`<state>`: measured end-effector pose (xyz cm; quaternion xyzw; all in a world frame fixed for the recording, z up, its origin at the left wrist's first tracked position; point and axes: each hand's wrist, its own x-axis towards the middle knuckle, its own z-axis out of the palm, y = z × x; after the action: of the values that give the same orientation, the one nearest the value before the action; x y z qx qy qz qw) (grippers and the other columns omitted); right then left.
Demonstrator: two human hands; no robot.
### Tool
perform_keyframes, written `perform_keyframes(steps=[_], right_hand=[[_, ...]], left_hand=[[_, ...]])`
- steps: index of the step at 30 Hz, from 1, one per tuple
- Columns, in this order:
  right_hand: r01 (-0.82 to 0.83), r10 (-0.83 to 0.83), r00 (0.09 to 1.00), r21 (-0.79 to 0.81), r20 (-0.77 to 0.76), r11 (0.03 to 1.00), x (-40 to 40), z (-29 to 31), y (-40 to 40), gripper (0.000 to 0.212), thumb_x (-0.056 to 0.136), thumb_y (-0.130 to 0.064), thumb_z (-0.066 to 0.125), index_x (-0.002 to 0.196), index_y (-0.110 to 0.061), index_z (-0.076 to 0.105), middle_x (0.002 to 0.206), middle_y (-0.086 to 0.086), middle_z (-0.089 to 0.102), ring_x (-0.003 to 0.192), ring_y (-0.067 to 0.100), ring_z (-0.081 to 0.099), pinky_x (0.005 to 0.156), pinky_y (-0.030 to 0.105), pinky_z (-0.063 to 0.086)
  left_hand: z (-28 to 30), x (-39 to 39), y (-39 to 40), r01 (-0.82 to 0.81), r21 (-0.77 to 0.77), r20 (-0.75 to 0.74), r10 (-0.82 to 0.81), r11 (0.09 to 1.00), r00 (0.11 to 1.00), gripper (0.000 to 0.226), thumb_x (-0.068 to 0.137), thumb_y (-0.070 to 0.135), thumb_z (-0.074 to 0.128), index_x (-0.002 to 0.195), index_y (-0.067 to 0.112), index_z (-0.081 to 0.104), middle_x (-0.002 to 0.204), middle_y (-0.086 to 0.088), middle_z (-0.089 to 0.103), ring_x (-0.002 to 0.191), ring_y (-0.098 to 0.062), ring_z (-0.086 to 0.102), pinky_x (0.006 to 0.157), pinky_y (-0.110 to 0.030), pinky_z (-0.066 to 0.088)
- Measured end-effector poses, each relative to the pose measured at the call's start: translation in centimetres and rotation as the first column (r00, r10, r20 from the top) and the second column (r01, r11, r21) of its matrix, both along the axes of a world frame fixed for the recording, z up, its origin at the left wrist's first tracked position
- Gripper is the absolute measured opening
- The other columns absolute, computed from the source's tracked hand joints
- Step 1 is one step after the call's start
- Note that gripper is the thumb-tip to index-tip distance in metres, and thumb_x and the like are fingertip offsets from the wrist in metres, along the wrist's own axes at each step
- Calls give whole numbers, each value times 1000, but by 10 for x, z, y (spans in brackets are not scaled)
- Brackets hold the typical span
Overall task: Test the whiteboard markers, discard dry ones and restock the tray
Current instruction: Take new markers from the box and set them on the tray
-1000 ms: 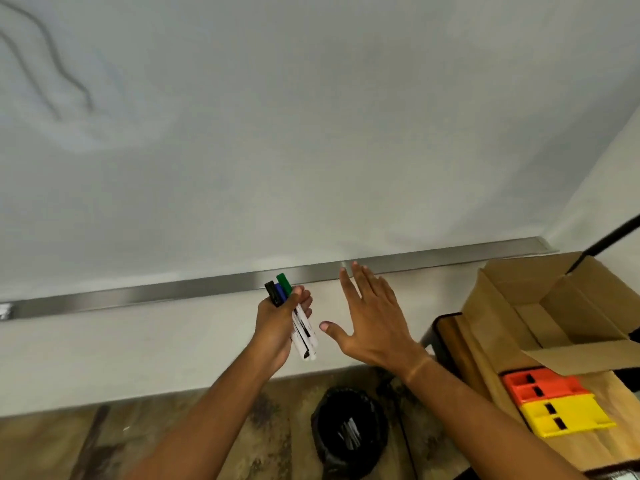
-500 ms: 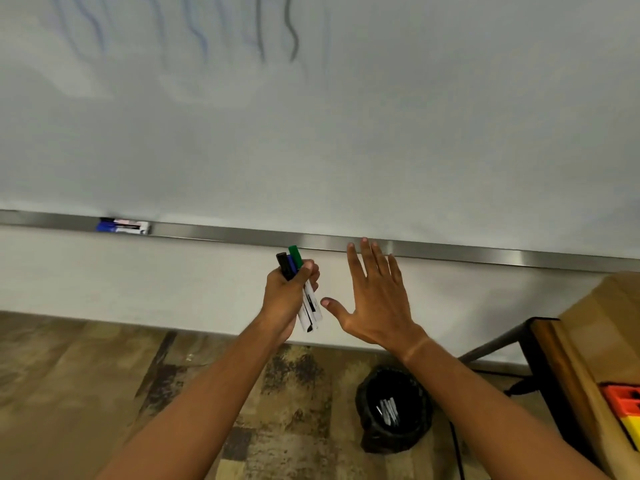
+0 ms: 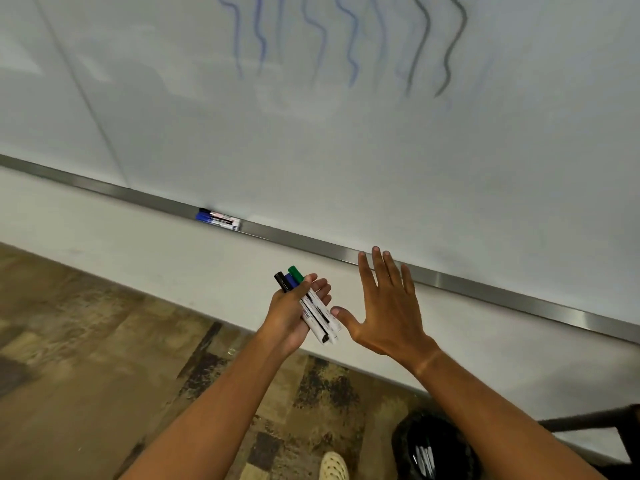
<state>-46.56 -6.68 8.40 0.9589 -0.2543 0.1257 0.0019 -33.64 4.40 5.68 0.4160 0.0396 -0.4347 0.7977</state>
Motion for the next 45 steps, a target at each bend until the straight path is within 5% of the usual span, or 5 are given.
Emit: perform_keyframes(steps=[8, 18, 32, 39, 45], right_hand=[[-99, 100, 995, 37, -2, 994, 88, -16, -10, 104, 75, -84, 21, 153, -17, 8, 159, 12, 5, 147, 29, 0, 118, 49, 4], [-202, 203, 979, 94, 1, 975, 183, -21, -19, 100, 76, -81, 25, 152, -16, 15, 158, 14, 15, 146, 31, 10, 117, 52, 13], [-122, 124, 992, 176, -1, 977, 314, -39, 17, 91, 80, -73, 30, 151, -17, 22, 157, 10, 20, 146, 27, 11, 118, 44, 8], [-5, -12, 997, 229, 72, 973, 367, -50, 51, 56, 82, -51, 53, 126, -18, 56, 124, 1, 58, 119, 23, 47, 97, 37, 39], [60, -94, 993, 371, 74, 927, 390, -56, 63, 34, 89, -41, 54, 120, -29, 62, 102, -6, 62, 100, 16, 47, 81, 29, 36]], left_hand=[[-13, 76, -7, -87, -7, -33, 87, 996, 996, 27, 96, 11, 51, 118, -3, 55, 110, -22, 67, 103, -33, 65, 97, -45, 46], [-24, 157, -16, -184, 14, -83, 185, 983, 979, 28, 97, 13, 48, 118, -4, 55, 111, -22, 66, 104, -34, 64, 97, -45, 46], [-42, 295, 6, -37, -15, -149, 34, 999, 988, 29, 97, 13, 46, 121, 1, 56, 118, -20, 64, 111, -31, 61, 100, -42, 43], [-56, 352, 21, 99, -39, -203, -105, 994, 974, 28, 96, 12, 45, 118, 0, 57, 121, -19, 62, 115, -31, 59, 104, -43, 39], [-58, 372, 22, 156, -56, -219, -165, 986, 962, 32, 88, 16, 54, 116, 2, 58, 121, -16, 63, 110, -29, 61, 96, -41, 47]])
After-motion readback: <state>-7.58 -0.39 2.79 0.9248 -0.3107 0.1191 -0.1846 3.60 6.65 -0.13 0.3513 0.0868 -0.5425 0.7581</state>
